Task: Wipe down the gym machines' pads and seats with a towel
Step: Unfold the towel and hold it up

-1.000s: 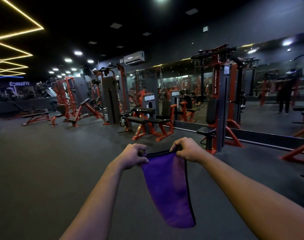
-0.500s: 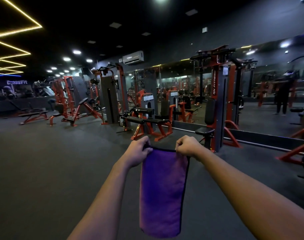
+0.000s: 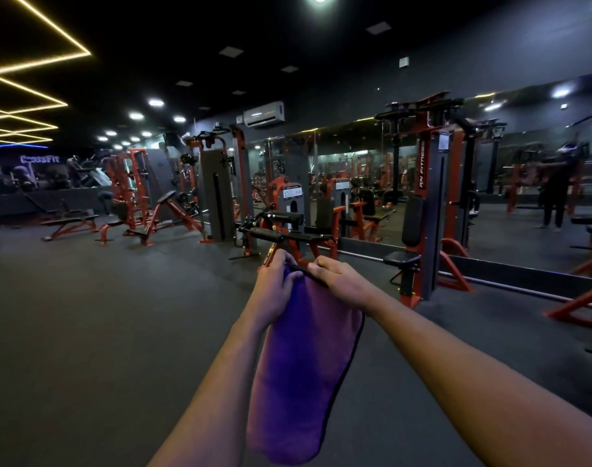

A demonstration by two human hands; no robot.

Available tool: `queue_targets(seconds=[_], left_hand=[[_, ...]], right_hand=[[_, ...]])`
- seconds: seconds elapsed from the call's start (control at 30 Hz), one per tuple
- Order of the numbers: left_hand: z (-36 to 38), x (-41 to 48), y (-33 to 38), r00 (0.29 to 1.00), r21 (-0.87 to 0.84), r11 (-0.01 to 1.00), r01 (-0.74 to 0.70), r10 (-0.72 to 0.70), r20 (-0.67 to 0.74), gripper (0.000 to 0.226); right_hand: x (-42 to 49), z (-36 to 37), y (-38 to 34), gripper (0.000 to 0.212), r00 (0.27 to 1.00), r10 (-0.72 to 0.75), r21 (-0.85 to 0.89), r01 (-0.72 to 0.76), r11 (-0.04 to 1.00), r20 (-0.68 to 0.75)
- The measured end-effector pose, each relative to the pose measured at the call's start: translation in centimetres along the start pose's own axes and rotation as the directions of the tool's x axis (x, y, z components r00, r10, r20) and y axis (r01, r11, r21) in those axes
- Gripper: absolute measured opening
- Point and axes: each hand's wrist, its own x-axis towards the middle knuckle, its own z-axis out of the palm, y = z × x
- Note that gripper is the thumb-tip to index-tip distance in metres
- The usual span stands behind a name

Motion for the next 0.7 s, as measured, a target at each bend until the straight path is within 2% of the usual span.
queue_targets(seconds=[0.13,0.2,0.27,0.33,0.43,0.5,0.63,0.7], left_hand=[[-0.3,-0.4,0.8,0.997,-0.102,0.995,0.004,-0.013,-0.082,0.020],[-0.5,-1.4,0.6,0.989,-0.221,0.964,0.151,-0.146,0.037,0.024],[-0.4,-2.7,0.0,0.931,-0.213,0.921,0.326,-0.273,0.243,0.018],[0.3,-3.7,-1.4,0.924,-0.083,0.949,0.304,-0.273,0.270,0.011],[0.9,-3.5,-2.3,0.957,-0.030,0.972,0.235,-0.226,0.184,0.018],[1.0,-2.7,-2.2,0.977,-0.052,0.982,0.181,-0.174,0.127,0.018],[0.9,-2.7,-2.1,0.982,-0.189,0.964,0.185,-0.173,0.081,0.019],[1.2,-3.3,-2.6,0.976,-0.179,0.965,0.194,-0.170,0.137,0.022]], right_hand=[[0.2,0.8,-0.5,0.027,0.993,-0.112,-0.140,0.105,0.985,-0.042],[0.3,0.7,-0.6,0.029,0.985,-0.139,-0.156,0.123,0.980,-0.097],[0.3,-0.1,-0.6,0.030,0.977,-0.147,-0.145,0.124,0.982,-0.156],[0.5,-1.0,-0.5,0.029,0.972,-0.140,-0.181,0.106,0.978,-0.189],[0.9,-1.6,-0.1,0.023,0.984,-0.102,-0.256,0.061,0.965,-0.149],[1.0,-1.8,0.1,0.024,0.981,-0.105,-0.267,0.059,0.962,-0.164],[0.5,-2.6,-0.4,0.017,0.926,-0.209,-0.261,0.127,0.957,-0.316],[0.4,-3.0,-0.5,0.019,0.894,-0.213,-0.245,0.122,0.962,-0.393]])
